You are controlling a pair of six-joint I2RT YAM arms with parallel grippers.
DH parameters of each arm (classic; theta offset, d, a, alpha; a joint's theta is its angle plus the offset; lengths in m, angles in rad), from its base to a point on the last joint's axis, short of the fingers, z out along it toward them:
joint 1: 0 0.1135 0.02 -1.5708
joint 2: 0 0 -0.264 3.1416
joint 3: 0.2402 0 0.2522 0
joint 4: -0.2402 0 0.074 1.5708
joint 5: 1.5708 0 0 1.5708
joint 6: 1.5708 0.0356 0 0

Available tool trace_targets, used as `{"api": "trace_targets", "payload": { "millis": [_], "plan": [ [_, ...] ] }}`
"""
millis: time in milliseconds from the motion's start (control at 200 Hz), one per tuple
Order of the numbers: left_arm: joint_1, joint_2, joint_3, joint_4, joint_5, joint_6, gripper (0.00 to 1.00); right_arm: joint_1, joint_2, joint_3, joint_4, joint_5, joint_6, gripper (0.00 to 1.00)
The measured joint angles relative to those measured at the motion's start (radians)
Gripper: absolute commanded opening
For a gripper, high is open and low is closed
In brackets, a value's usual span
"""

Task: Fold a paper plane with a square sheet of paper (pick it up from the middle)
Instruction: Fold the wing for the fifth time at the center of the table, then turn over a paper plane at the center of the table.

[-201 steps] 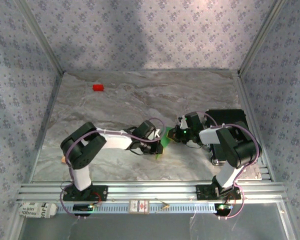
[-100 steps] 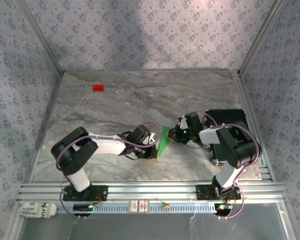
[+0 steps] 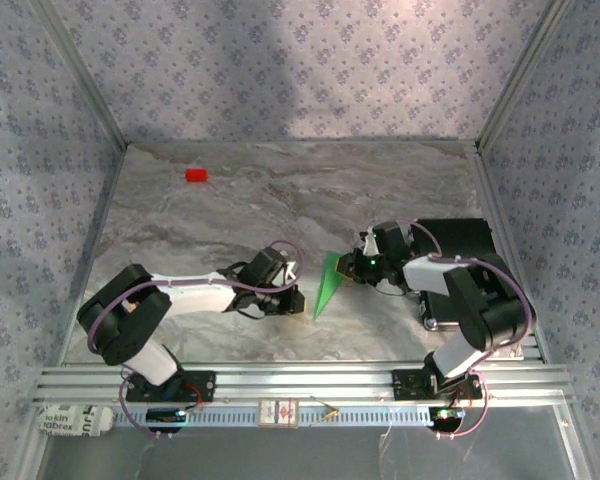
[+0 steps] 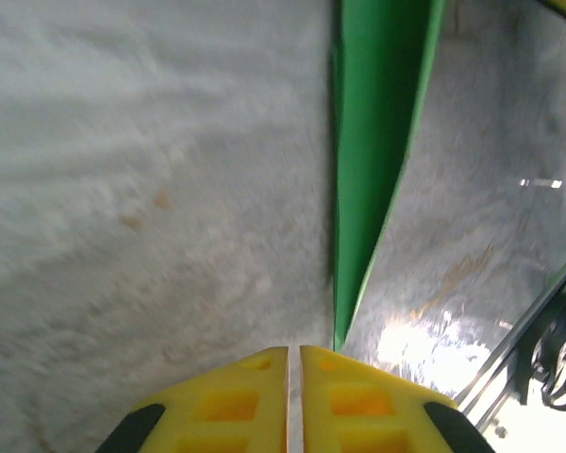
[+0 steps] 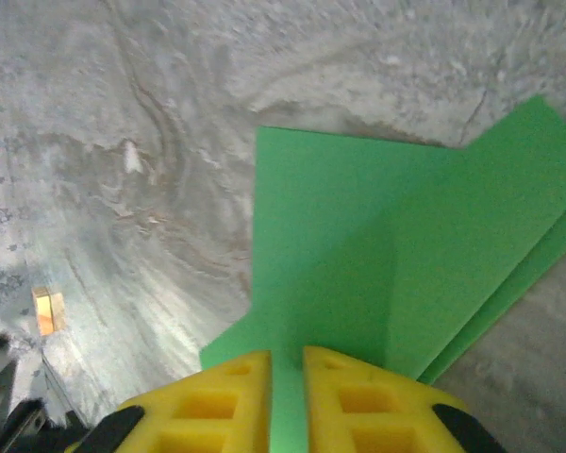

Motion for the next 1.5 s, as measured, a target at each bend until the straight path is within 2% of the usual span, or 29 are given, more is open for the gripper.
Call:
{"api": "trace_targets", "payload": {
  "millis": [155, 450, 1189, 1499],
  "plan": [
    [0.055, 0.057, 0.055, 0.025, 0.024, -0.013, 0.22, 0.000, -0.108, -0.019, -0.040, 0.029, -0.011, 0.23],
    [0.058, 0.187, 0.173, 0.047, 0.083, -0.011, 0.27, 0.016, -0.153, -0.097, -0.095, 0.049, -0.003, 0.25],
    [0.060, 0.285, 0.248, 0.017, 0.145, 0.001, 0.25, 0.095, -0.121, -0.119, -0.064, 0.039, 0.021, 0.20],
    [0.055, 0.304, 0.264, 0.016, 0.156, 0.008, 0.21, 0.109, -0.094, -0.120, -0.054, 0.026, 0.020, 0.17]
  ]
}}
